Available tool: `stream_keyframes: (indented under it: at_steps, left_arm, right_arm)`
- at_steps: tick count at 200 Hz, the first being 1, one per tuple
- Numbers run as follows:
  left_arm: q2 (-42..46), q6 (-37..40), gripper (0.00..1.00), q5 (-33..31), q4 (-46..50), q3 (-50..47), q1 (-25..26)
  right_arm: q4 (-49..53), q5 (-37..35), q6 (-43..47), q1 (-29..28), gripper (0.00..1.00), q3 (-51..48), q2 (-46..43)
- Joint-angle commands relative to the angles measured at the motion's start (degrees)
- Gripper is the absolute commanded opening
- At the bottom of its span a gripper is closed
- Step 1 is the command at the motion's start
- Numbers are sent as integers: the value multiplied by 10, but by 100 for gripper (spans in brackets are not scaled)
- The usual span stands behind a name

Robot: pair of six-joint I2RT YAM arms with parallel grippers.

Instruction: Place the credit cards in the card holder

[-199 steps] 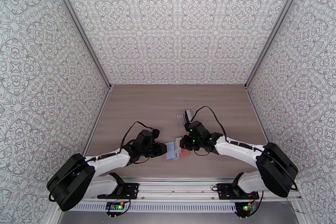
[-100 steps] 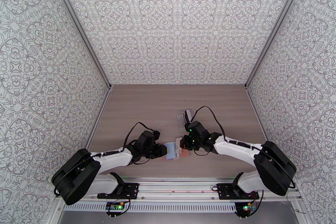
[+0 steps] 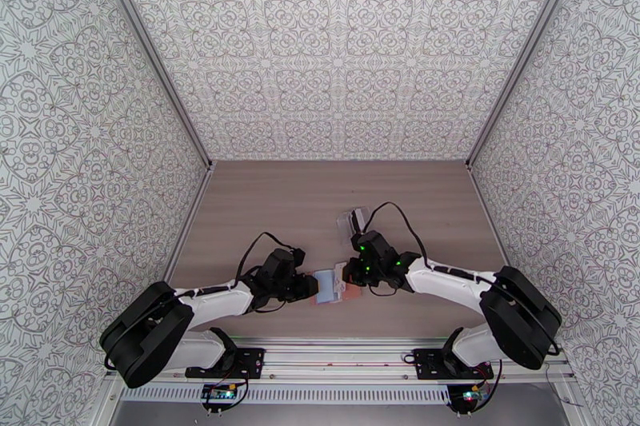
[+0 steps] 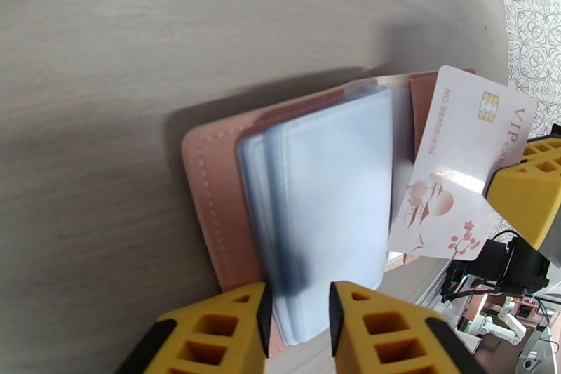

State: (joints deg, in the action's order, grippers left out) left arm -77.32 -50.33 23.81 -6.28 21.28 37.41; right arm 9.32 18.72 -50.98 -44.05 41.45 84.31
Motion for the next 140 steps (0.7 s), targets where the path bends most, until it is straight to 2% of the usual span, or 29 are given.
stream_keyframes:
  at_steps: [1, 140]
  left_arm:
    - [-6, 10, 32, -22, 16, 9, 6]
    - [5, 16, 31, -37, 45, 15, 6]
  right_arm:
    - [-11, 10, 4, -3, 0, -4, 12]
    - [-15, 25, 12, -3, 0, -25, 21]
